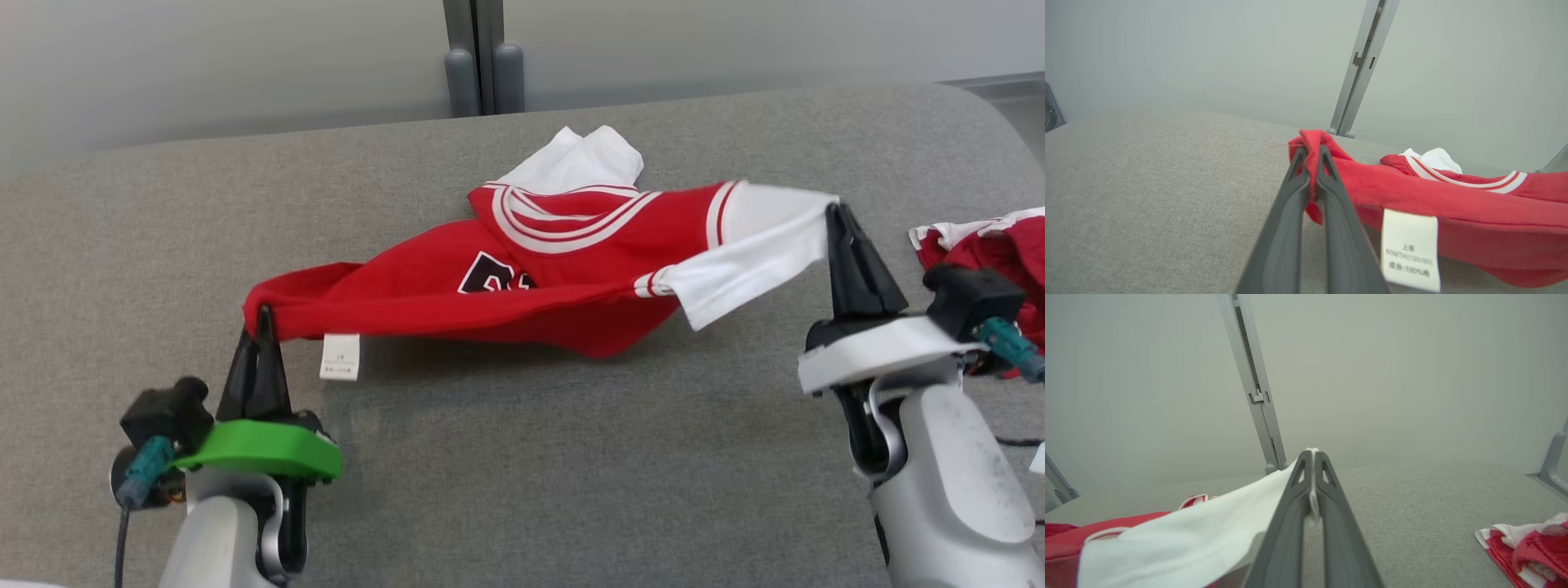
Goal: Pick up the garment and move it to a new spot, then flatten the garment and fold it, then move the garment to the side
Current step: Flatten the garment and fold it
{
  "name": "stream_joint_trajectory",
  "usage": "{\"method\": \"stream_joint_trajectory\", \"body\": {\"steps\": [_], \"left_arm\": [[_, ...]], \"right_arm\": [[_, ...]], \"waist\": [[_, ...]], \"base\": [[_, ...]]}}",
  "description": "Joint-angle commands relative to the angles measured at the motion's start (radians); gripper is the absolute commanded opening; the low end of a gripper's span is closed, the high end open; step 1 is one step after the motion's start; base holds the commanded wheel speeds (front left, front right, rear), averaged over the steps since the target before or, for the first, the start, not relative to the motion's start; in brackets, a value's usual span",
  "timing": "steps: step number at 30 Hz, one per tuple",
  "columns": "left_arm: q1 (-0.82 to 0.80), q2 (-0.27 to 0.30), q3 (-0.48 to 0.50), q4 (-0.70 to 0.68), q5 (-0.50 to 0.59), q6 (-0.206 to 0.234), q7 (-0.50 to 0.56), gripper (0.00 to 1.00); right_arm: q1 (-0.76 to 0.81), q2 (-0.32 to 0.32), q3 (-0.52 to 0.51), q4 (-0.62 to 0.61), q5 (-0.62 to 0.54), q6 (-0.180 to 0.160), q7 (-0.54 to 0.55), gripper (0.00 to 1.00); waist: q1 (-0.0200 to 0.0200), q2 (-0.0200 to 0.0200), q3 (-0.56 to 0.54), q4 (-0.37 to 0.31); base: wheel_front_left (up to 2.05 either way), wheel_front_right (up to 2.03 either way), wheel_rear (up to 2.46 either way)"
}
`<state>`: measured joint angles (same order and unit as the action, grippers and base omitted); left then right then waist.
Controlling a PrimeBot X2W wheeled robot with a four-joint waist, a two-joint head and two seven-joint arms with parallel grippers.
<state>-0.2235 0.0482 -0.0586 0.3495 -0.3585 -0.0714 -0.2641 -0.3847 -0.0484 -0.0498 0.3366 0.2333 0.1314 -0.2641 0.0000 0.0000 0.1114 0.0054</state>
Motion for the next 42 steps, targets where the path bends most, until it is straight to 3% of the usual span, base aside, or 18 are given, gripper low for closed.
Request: {"method": "stream_joint_trajectory", "body": {"steps": [1, 6, 13, 18, 24, 34, 42], "left_arm": [[-0.039, 0.006, 0.008, -0.018, 0.009, -0.013, 0.0, 0.0], [-0.182, 0.032, -0.018, -0.075, -0.002, -0.04, 0.028, 0.0], [-0.407, 0.113, -0.062, -0.237, -0.015, -0.052, 0.192, 0.0], [-0.531, 0.142, -0.045, -0.3, -0.039, -0.041, 0.293, 0.0], [-0.656, 0.145, -0.02, -0.239, -0.051, -0.009, 0.349, 0.0], [-0.92, 0.158, 0.005, 0.012, 0.002, 0.037, 0.222, 0.0], [-1.098, 0.165, 0.041, 0.189, 0.007, 0.047, 0.049, 0.0]], "right_arm": [[-0.031, -0.006, -0.006, -0.024, 0.028, -0.002, 0.0, 0.0], [-0.158, -0.058, 0.005, -0.1, 0.117, -0.002, 0.001, 0.0], [-0.37, -0.127, -0.01, -0.234, 0.246, -0.002, 0.116, 0.0], [-0.495, -0.174, -0.022, -0.27, 0.234, -0.002, 0.189, 0.0], [-0.631, -0.219, 0.001, -0.179, 0.167, -0.002, 0.209, 0.0], [-0.936, -0.204, 0.02, 0.089, 0.027, -0.002, 0.081, 0.0], [-1.113, -0.206, -0.012, 0.243, -0.042, -0.002, 0.006, 0.0]], "waist": [[0.0, 0.0, -0.024, -0.01], [0.0, 0.0, -0.056, -0.02], [0.0, 0.0, -0.067, -0.033], [0.0, 0.0, -0.018, -0.038], [0.0, 0.0, 0.107, -0.041], [0.0, 0.0, 0.327, -0.045], [0.0, 0.0, 0.383, -0.045]], "base": [[0.0, 0.0, 0.0], [0.0, 0.0, 0.0], [0.0, 0.0, 0.0], [0.0, 0.0, 0.0], [0.0, 0.0, 0.0], [0.0, 0.0, 0.0], [0.0, 0.0, 0.0]]}}
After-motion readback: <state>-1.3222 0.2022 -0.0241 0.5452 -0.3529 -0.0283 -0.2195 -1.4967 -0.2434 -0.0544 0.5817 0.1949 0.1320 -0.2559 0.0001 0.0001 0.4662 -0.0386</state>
